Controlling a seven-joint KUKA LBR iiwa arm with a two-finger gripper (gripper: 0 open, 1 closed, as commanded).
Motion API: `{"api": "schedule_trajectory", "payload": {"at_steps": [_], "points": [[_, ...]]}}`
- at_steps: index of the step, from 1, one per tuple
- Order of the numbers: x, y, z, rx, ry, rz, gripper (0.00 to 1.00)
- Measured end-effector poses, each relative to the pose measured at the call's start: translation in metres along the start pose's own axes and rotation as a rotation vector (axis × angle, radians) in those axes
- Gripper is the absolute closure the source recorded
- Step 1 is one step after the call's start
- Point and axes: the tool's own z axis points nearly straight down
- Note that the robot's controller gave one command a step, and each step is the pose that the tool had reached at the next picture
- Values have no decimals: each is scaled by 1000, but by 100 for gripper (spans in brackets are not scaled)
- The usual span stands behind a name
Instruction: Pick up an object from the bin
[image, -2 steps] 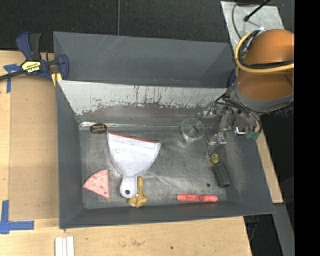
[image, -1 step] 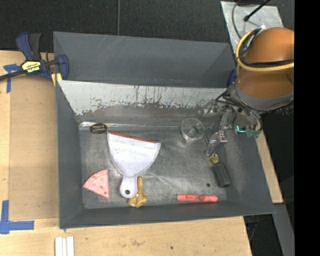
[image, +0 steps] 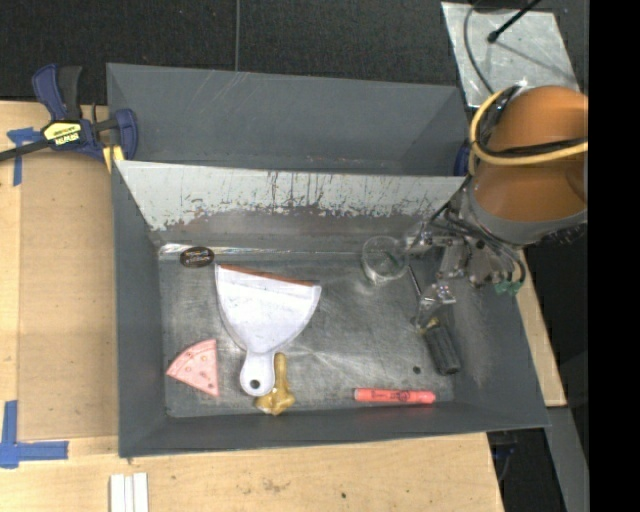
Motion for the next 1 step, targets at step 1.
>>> {"api": "schedule_trajectory", "payload": {"at_steps": [1], "points": [[49,-2,117,-1,8,-70,100]]}}
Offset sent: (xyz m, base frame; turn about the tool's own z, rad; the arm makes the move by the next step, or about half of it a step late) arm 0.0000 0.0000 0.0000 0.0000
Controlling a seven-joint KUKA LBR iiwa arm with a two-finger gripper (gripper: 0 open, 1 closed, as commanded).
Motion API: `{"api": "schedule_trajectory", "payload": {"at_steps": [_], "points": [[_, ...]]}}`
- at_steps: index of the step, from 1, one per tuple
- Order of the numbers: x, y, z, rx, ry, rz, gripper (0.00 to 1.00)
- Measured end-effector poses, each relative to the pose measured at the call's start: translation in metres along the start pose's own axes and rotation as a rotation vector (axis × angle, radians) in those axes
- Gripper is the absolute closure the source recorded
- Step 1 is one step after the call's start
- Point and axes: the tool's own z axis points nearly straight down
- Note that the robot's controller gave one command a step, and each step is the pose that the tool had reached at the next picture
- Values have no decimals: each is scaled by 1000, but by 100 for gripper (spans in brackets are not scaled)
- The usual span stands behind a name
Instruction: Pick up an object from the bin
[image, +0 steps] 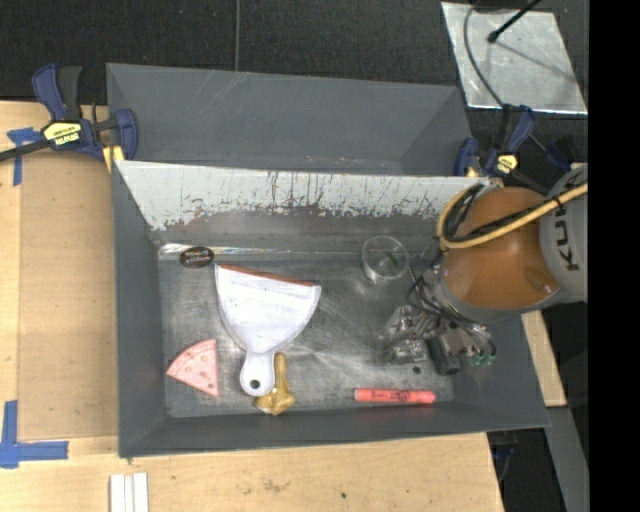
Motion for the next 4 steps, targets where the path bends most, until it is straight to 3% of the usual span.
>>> {"api": "schedule_trajectory", "payload": {"at_steps": [1,2,3,4], "points": [[0,0,0,0,0,-1,0],[0,0,0,0,0,-1,0],[8,-23,-33,-3,4,-84,0],[23,-74,-20,3,-6,-183,0]]}}
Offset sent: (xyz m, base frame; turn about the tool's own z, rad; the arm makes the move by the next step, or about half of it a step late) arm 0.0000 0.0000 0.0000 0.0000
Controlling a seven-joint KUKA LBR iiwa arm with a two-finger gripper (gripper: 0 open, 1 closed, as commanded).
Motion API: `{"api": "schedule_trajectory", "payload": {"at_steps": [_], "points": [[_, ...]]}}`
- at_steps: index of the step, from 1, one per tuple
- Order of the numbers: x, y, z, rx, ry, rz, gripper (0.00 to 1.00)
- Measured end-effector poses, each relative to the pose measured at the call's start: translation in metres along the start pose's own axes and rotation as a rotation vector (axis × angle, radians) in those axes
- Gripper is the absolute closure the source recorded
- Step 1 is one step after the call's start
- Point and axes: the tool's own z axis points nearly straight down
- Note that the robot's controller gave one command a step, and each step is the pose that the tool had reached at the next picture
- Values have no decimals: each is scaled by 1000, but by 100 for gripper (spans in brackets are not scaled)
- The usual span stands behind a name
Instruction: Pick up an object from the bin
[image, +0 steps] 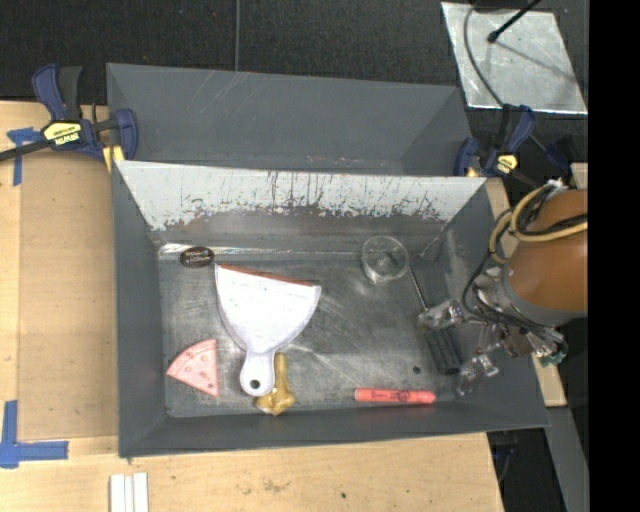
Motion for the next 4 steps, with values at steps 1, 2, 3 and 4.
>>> {"api": "schedule_trajectory", "payload": {"at_steps": [1,2,3,4], "points": [[-1,2,40,-5,7,3,100],[-2,2,41,-2,3,2,0],[-2,2,41,-4,6,1,100],[-2,2,41,-3,3,0,0]]}}
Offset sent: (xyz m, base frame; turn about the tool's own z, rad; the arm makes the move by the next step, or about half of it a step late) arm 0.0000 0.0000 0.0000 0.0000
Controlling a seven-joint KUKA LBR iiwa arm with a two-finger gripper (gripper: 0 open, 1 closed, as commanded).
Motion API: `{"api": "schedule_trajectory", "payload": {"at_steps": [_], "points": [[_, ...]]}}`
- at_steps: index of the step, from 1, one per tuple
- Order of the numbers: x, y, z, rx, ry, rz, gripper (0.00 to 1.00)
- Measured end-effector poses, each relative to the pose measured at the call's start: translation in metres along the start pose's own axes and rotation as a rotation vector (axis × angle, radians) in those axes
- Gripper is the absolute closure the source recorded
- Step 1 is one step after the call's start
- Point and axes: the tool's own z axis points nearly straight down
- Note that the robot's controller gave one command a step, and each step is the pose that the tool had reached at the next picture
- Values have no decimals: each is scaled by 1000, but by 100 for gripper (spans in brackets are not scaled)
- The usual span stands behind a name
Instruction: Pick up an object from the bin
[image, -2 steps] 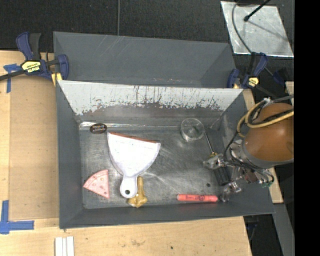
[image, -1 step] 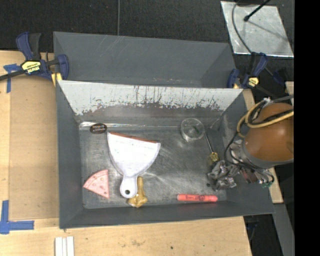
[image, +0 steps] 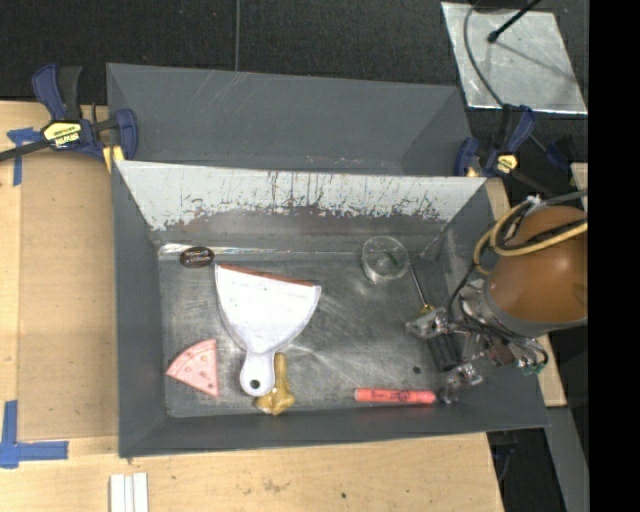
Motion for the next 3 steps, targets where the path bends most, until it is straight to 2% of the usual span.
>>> {"api": "schedule_trajectory", "payload": {"at_steps": [1,2,3], "points": [[0,1,-1,-2,3,-1,100],[0,0,0,0,0,-1,0],[0,1,-1,-2,3,-1,100]]}}
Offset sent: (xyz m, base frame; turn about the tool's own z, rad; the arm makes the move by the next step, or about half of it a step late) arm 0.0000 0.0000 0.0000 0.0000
